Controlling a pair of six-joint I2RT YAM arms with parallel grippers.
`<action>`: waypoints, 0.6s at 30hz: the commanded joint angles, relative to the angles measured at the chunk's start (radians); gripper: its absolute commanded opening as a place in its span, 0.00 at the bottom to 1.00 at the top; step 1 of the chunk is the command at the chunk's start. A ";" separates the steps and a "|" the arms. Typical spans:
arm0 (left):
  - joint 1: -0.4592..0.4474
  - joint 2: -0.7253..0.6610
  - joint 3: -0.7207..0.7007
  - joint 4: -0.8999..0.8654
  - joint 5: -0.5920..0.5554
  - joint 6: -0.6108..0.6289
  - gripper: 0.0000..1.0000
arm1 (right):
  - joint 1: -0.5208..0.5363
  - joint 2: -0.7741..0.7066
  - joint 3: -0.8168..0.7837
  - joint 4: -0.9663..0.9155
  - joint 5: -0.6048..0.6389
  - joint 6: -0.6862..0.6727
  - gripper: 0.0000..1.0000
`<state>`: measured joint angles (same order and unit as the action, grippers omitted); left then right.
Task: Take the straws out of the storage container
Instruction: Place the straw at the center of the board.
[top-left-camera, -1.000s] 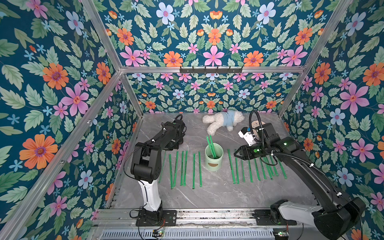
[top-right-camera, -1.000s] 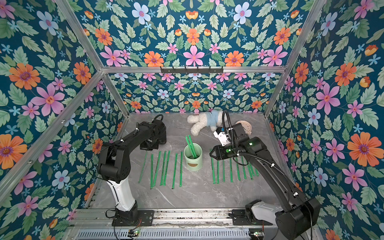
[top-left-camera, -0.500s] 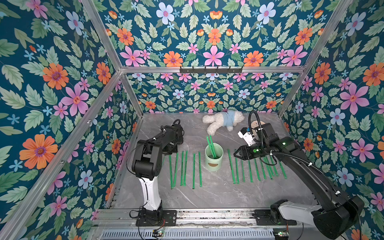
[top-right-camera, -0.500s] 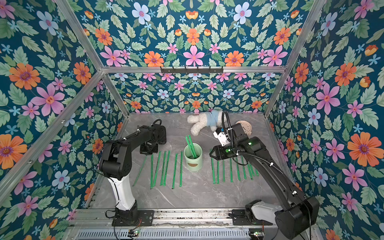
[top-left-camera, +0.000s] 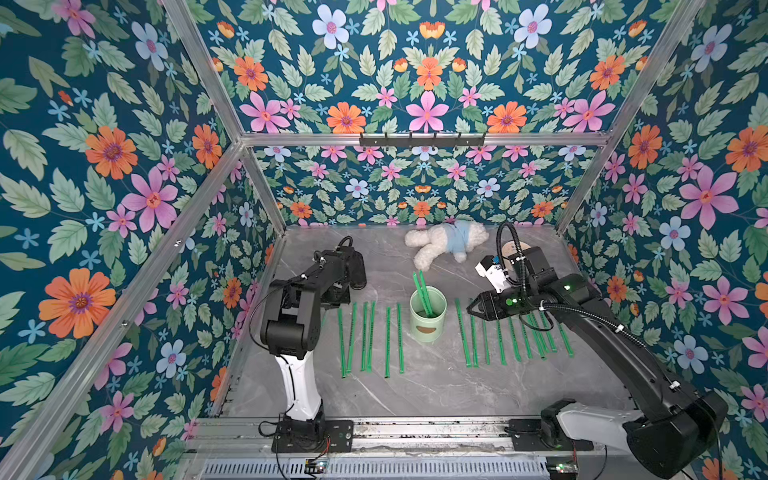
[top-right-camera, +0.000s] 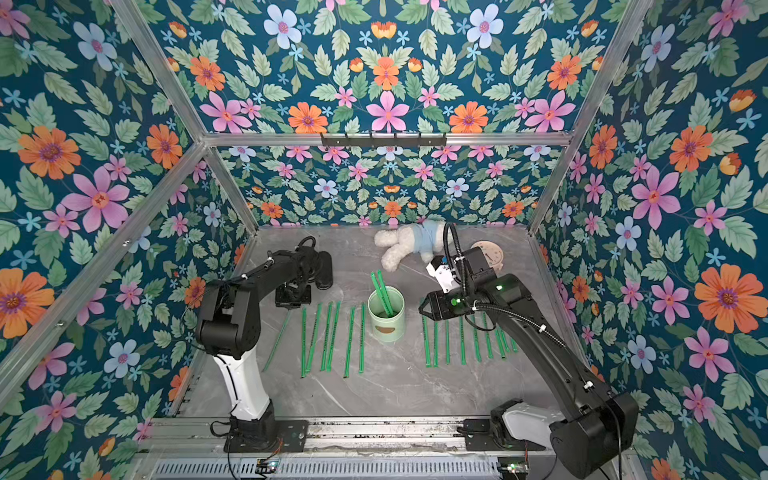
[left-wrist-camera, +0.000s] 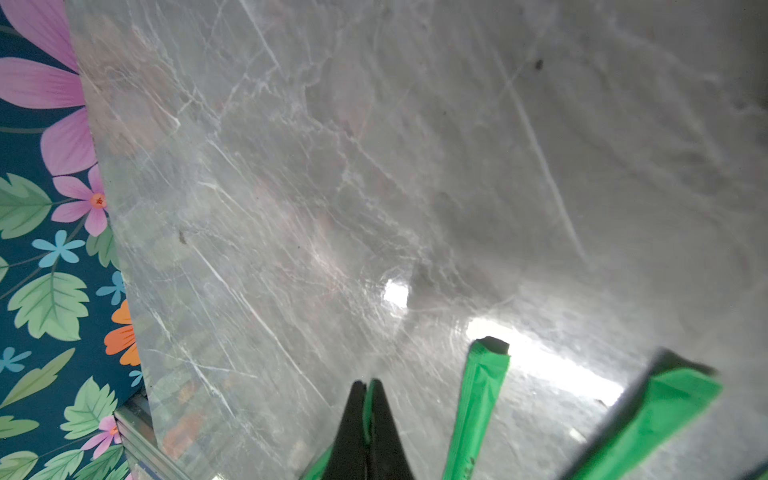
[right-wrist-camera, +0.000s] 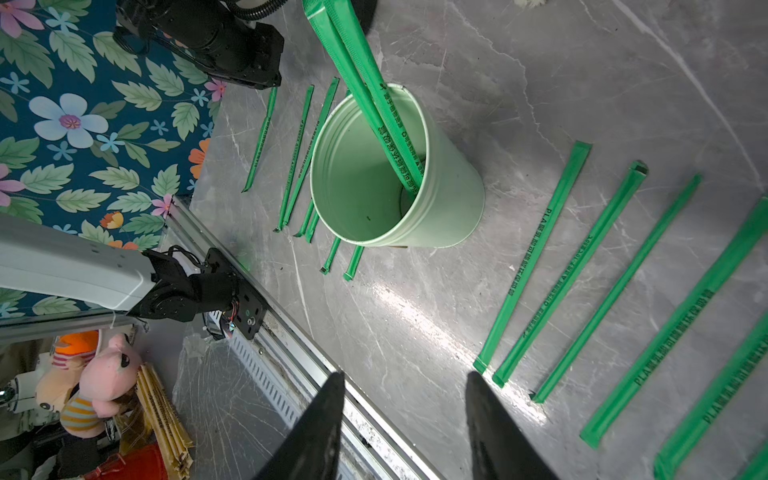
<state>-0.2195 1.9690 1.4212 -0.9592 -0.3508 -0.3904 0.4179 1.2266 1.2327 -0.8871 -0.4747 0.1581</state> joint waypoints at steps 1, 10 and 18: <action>0.001 0.011 0.013 -0.010 0.004 -0.004 0.07 | 0.001 0.001 -0.001 0.007 0.000 -0.003 0.49; 0.022 0.024 0.025 -0.011 -0.007 0.008 0.14 | 0.001 0.001 0.000 0.008 0.001 -0.003 0.49; 0.030 0.018 0.000 -0.002 -0.001 0.019 0.15 | 0.001 0.005 0.002 0.005 0.000 -0.003 0.49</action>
<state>-0.1905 1.9926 1.4296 -0.9524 -0.3443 -0.3824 0.4179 1.2293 1.2327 -0.8871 -0.4747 0.1581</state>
